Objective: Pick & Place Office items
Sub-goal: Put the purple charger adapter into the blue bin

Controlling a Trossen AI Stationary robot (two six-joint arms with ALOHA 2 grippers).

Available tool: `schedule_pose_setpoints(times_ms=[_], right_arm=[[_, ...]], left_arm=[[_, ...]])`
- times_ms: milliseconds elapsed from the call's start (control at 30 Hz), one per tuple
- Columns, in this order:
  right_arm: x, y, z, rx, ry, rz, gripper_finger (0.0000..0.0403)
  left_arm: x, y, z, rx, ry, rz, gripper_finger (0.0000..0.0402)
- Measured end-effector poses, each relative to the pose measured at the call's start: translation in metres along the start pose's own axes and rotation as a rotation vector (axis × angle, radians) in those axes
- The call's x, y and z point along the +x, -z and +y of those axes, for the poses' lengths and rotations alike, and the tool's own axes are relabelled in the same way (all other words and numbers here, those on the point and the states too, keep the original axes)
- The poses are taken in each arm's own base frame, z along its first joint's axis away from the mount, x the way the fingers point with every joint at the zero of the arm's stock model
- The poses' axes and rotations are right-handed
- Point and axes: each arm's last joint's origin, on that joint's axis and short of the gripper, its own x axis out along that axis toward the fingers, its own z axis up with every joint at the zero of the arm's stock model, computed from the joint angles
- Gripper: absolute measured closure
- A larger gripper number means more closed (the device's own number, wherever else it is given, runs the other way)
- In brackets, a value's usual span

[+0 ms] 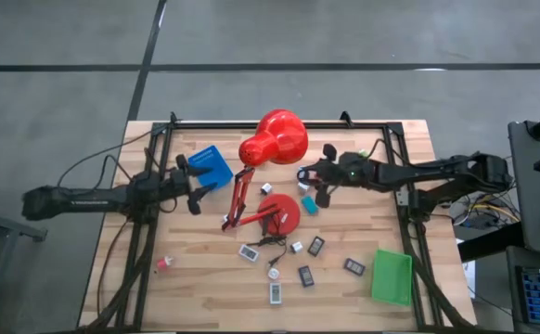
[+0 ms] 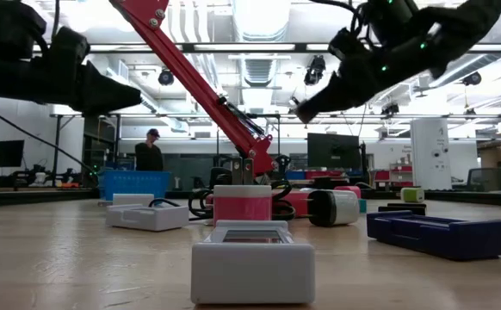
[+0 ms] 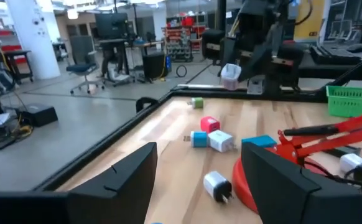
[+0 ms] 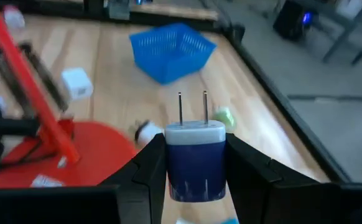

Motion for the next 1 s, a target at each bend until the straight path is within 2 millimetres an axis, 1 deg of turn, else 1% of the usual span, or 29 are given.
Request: schedule_pose_setpoints(times_ms=[133,333,467,633,700,833,1000], right_arm=[[0.010,0.005,-0.011,0.008,-0.010,-0.061,0.0282],[0.021,0.010,-0.022,0.018,-0.022,-0.108,0.0282],[0.022,0.010,-0.026,0.015,-0.015,-0.126,0.0282],[0.020,0.004,-0.027,0.006,-0.018,-0.178,0.0282],[0.019,0.003,-0.027,0.006,-0.025,-0.190,0.0282],[0.019,0.002,-0.027,0.004,-0.027,-0.197,0.0282],[0.015,-0.005,-0.037,0.015,-0.087,-0.309,0.0282]], left_arm=[[0.005,-0.003,0.006,0.003,-0.014,-0.039,0.0164],[0.017,-0.012,0.016,-0.021,0.018,-0.076,0.0165],[0.033,-0.019,0.022,-0.009,0.040,-0.032,0.0165],[0.056,-0.024,0.030,0.024,0.066,0.004,0.0165],[0.065,-0.022,0.034,0.028,0.076,0.011,0.0165],[0.078,-0.012,0.044,0.027,0.080,0.015,0.0165],[0.090,0.001,0.056,0.018,0.078,-0.007,0.0165]])
